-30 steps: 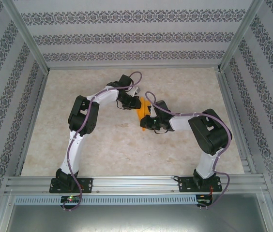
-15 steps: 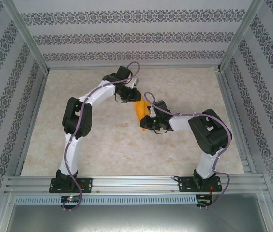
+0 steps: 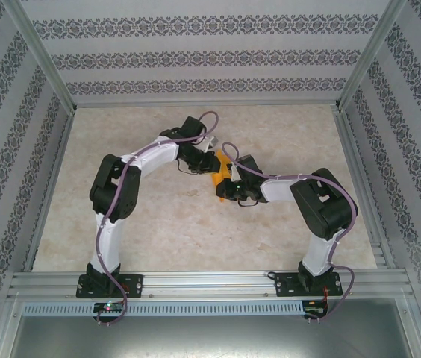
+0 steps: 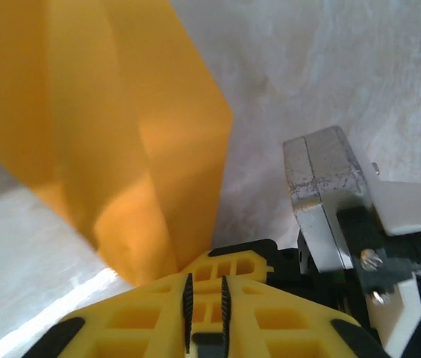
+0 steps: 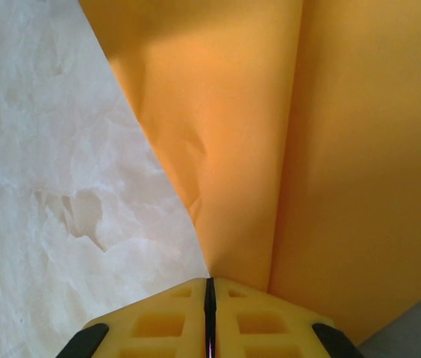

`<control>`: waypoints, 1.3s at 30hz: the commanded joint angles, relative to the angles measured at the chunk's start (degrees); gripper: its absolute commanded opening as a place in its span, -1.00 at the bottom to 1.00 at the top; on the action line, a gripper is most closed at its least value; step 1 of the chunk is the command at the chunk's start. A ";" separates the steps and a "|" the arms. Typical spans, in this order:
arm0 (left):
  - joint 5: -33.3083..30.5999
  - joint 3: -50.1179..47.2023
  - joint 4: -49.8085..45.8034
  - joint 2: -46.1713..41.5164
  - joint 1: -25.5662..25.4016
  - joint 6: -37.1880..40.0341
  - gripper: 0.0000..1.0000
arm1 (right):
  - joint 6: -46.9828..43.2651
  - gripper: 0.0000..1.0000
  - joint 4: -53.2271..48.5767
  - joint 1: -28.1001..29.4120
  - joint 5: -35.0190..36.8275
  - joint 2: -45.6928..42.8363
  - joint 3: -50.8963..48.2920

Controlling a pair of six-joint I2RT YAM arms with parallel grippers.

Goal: Fold a paper plane with a square sheet of paper (pick it up from the middle)
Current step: Fourth fold the wing at the center of the table.

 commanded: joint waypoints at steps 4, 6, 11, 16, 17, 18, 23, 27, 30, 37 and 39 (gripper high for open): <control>0.29 -0.04 2.82 3.80 -0.29 -0.15 -0.68 | -1.17 -0.79 -8.93 1.28 3.18 2.14 -2.24; -0.53 -0.13 3.15 4.60 -0.09 0.02 -0.69 | -1.23 -0.79 -8.96 1.27 3.17 2.00 -2.42; -0.18 0.62 4.37 6.85 0.17 -0.18 -0.71 | -1.29 -0.78 -8.88 1.35 2.96 2.04 -2.60; -0.52 1.58 4.55 8.73 0.25 0.54 -0.72 | -1.43 -0.78 -8.88 1.35 2.97 2.04 -2.86; -0.46 1.74 4.55 9.19 0.33 0.63 -0.72 | -1.59 -0.77 -8.92 1.52 2.95 2.17 -2.84; -0.36 1.94 4.72 9.47 0.47 0.66 -0.72 | -1.73 -0.77 -9.08 1.69 2.96 2.30 -2.69; -0.70 3.02 4.22 10.78 1.00 1.05 -0.72 | -2.18 -0.77 -9.27 1.88 3.11 2.81 -2.42; -1.61 4.13 2.99 11.52 1.36 1.72 -0.71 | -2.80 -0.77 -9.76 1.88 3.14 2.78 -2.33; -3.13 5.28 1.24 12.53 1.41 2.69 -0.72 | -2.88 -0.77 -9.85 1.97 3.15 2.22 -2.38; -6.58 6.98 -2.09 15.08 1.43 4.60 -0.72 | -3.01 -0.77 -10.30 2.56 2.85 0.69 -3.17; -7.33 6.99 -2.53 15.44 1.48 5.03 -0.71 | -2.84 -0.77 -10.38 2.92 2.61 0.08 -3.84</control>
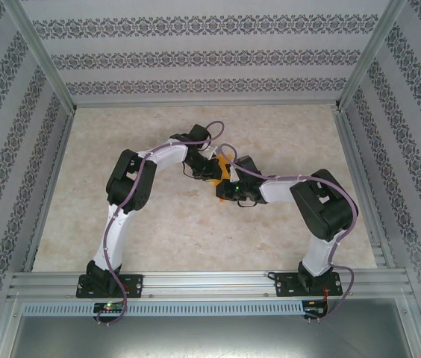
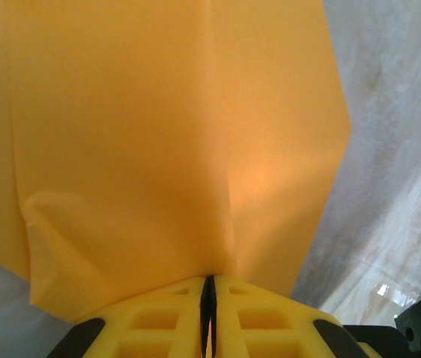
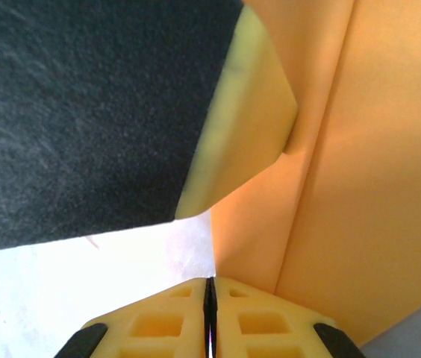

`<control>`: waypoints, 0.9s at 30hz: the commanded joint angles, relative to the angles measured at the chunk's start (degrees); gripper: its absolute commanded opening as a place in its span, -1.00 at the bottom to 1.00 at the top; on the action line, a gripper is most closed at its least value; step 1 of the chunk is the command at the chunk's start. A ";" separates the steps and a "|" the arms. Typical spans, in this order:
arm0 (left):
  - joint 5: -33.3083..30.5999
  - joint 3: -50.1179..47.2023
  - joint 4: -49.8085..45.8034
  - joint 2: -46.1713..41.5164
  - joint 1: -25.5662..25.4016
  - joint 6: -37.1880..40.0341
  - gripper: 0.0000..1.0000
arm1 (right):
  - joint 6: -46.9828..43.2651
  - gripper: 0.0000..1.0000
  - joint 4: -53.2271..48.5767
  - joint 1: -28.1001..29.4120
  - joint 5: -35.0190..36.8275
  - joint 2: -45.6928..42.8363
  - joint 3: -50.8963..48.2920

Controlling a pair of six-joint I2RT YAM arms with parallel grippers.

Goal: Fold a paper plane with a square sheet of paper (pick it up from the middle)
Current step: Fourth fold the wing at the center of the table.

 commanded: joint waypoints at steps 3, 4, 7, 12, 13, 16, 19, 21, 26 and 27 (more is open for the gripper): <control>-9.13 0.49 -0.52 4.45 1.08 3.25 -0.72 | -0.60 -0.77 -10.42 2.56 0.34 -0.43 -4.82; -9.21 0.45 -0.63 4.57 1.08 3.43 -0.72 | -0.41 -0.77 -10.55 2.82 0.29 -0.96 -5.35; -9.31 0.43 -0.78 4.81 1.05 3.62 -0.71 | 0.29 -0.77 -10.20 3.71 0.37 -2.40 -7.00; -9.60 0.53 -1.25 5.03 1.03 4.11 -0.71 | 0.92 -0.77 -9.63 4.76 0.03 -3.33 -8.61; -9.60 0.51 -1.33 5.03 1.01 4.13 -0.71 | 0.99 -0.77 -9.55 4.87 -0.04 -3.33 -8.79; -9.66 0.46 -1.58 5.09 1.03 4.41 -0.71 | 1.26 -0.77 -9.34 5.29 -0.37 -3.57 -9.40; -9.69 0.28 -1.58 5.03 1.06 4.56 -0.71 | 1.40 -0.77 -10.13 5.57 -0.33 -4.44 -10.02; -9.61 0.30 -1.66 5.07 1.08 4.65 -0.71 | 1.30 -0.77 -10.76 5.90 -0.24 -5.20 -10.39; -9.12 0.35 -1.71 5.05 0.99 4.93 -0.71 | 1.68 -0.77 -11.31 6.54 -0.78 -6.87 -11.17; -8.91 0.35 -1.73 5.05 1.05 5.02 -0.71 | 1.91 -0.77 -10.98 6.42 -1.30 -7.28 -11.35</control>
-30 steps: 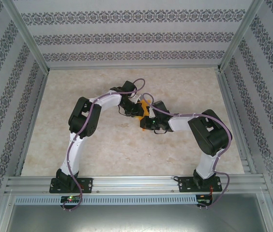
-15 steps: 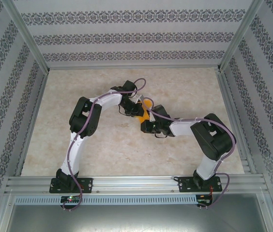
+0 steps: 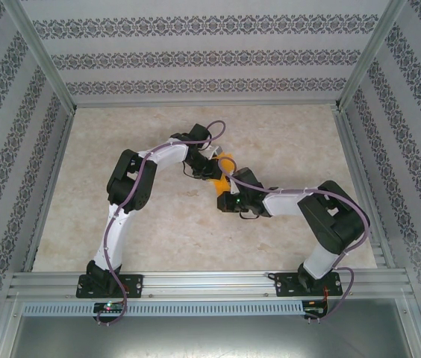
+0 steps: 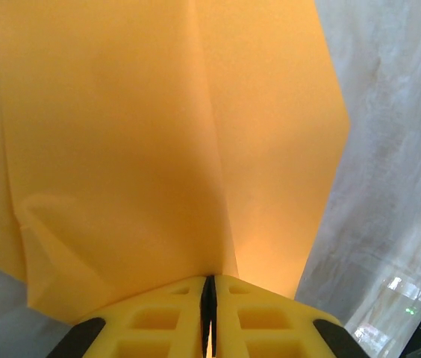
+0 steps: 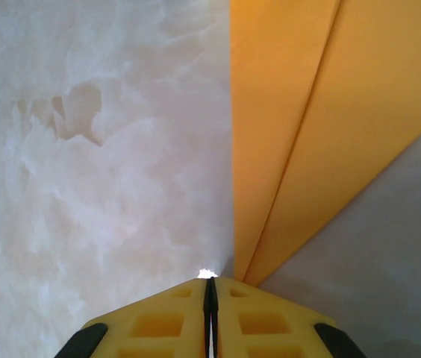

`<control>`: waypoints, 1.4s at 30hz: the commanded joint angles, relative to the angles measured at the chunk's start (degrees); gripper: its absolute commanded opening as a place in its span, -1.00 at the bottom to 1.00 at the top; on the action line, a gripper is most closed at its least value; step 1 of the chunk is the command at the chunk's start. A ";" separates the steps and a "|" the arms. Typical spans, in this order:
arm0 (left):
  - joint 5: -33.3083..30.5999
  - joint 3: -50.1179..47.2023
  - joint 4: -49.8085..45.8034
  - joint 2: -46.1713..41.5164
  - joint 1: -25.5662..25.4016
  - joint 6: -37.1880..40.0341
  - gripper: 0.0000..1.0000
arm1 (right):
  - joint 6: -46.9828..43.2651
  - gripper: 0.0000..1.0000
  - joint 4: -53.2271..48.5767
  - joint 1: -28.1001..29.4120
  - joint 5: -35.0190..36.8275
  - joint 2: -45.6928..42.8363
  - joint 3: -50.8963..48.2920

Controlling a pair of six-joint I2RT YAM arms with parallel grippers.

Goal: Fold a paper plane with a square sheet of paper (pick it up from the middle)
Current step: Fourth fold the wing at the center of the table.

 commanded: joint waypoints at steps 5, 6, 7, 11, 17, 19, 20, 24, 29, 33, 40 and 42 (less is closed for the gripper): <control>-7.34 -0.70 -0.68 4.18 0.98 2.64 -0.71 | 2.29 -0.78 -9.62 -0.79 -6.30 -4.55 -2.50; -7.00 -0.71 -0.61 4.04 1.00 2.74 -0.71 | 2.53 -0.77 -9.22 -1.69 -6.53 -5.61 -2.16; -6.54 -0.70 -0.48 4.00 0.94 2.81 -0.72 | 2.85 -0.77 -8.62 -2.75 -6.88 -6.44 -1.88; -5.49 -0.54 -0.20 3.40 0.90 2.82 -0.71 | 4.69 -0.78 -4.80 -8.37 -9.78 -6.46 -0.78; -3.98 -0.77 0.70 2.01 0.52 2.70 -0.71 | 4.06 -0.78 -4.58 -12.17 -12.39 -0.84 6.42; -3.39 -1.22 1.66 1.33 0.46 2.49 -0.71 | 4.57 -0.78 -3.61 -13.15 -13.97 1.78 8.71; -3.11 -1.36 1.93 1.10 0.42 2.47 -0.71 | 4.68 -0.78 -3.39 -13.45 -14.25 2.81 9.59; -2.15 -2.06 3.22 0.31 0.37 2.55 -0.72 | 5.25 -0.78 -3.06 -15.07 -14.95 7.26 13.32; -1.52 -2.31 3.80 -0.22 0.36 3.02 -0.79 | 6.67 -0.81 -0.83 -16.29 -16.51 11.30 16.03; -1.38 -2.37 3.89 -0.26 0.37 3.52 -0.87 | 6.96 -0.82 -1.02 -17.04 -17.08 14.23 18.81; -2.38 -2.96 3.71 -0.66 0.37 4.88 -0.91 | 6.80 -0.84 -1.82 -17.68 -18.14 17.50 22.97; -2.18 -2.99 3.95 -0.83 0.32 4.77 -0.92 | 6.54 -0.85 -2.72 -17.72 -18.31 18.71 24.20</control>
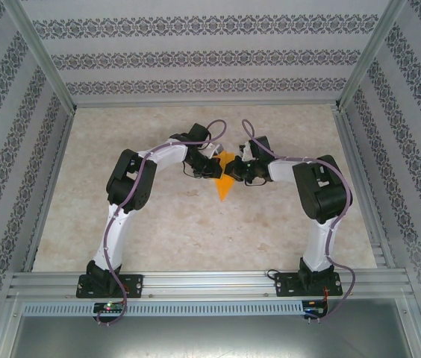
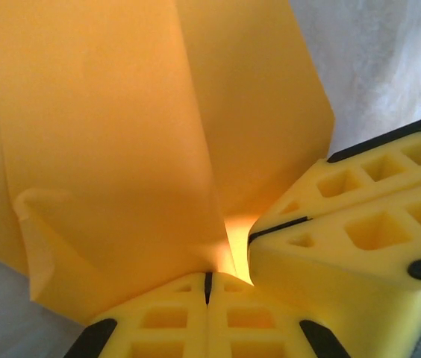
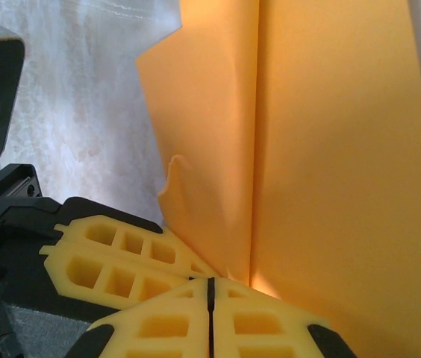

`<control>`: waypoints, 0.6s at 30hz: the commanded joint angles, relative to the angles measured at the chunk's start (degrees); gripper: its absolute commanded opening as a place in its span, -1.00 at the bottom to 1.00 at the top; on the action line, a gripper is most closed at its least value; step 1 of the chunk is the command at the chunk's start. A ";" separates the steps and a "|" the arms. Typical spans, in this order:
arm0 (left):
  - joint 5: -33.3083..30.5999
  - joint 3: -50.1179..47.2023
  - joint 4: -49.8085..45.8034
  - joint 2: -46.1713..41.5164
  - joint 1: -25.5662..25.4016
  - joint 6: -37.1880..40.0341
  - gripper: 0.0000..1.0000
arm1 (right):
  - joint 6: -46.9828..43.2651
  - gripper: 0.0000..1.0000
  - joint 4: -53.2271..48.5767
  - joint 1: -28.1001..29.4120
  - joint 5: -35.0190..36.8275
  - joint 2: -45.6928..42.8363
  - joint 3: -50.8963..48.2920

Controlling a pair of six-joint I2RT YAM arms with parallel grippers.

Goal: Fold a paper plane with a square sheet of paper (pick it up from the middle)
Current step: Fourth fold the wing at the center of the table.

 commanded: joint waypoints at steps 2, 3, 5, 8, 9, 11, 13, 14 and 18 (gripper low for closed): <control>-2.61 -2.00 0.66 -0.58 0.27 2.05 -0.94 | -0.17 -0.85 -0.70 -0.77 -1.38 3.11 4.09; -2.50 -2.03 0.70 -0.75 0.29 2.02 -0.94 | -0.55 -0.85 -1.51 -0.84 -0.97 3.38 4.68; -2.42 -2.01 0.57 -1.00 0.24 2.28 -0.96 | -0.97 -0.85 -2.43 -0.96 -0.55 3.87 5.51; -1.89 -1.92 0.35 -1.12 0.29 2.63 -0.96 | -1.86 -0.85 -4.21 -1.14 0.07 4.84 7.08; -1.88 -1.92 0.28 -1.20 0.29 2.71 -0.96 | -1.94 -0.85 -4.38 -1.18 -0.02 5.13 7.42; -1.80 -1.92 0.33 -1.21 0.28 2.79 -0.97 | -1.68 -0.86 -4.24 -1.33 -0.42 5.64 7.90; -1.97 -2.08 0.20 -1.26 0.28 2.99 -0.97 | -1.97 -0.86 -4.90 -1.57 0.48 5.40 8.24; -2.04 -2.22 0.21 -1.28 0.25 3.14 -0.97 | -2.34 -0.86 -5.78 -1.65 1.15 5.14 8.56; -1.90 -2.53 0.55 -1.56 0.29 3.32 -0.97 | -5.08 -0.87 -10.93 -1.91 3.81 4.99 11.10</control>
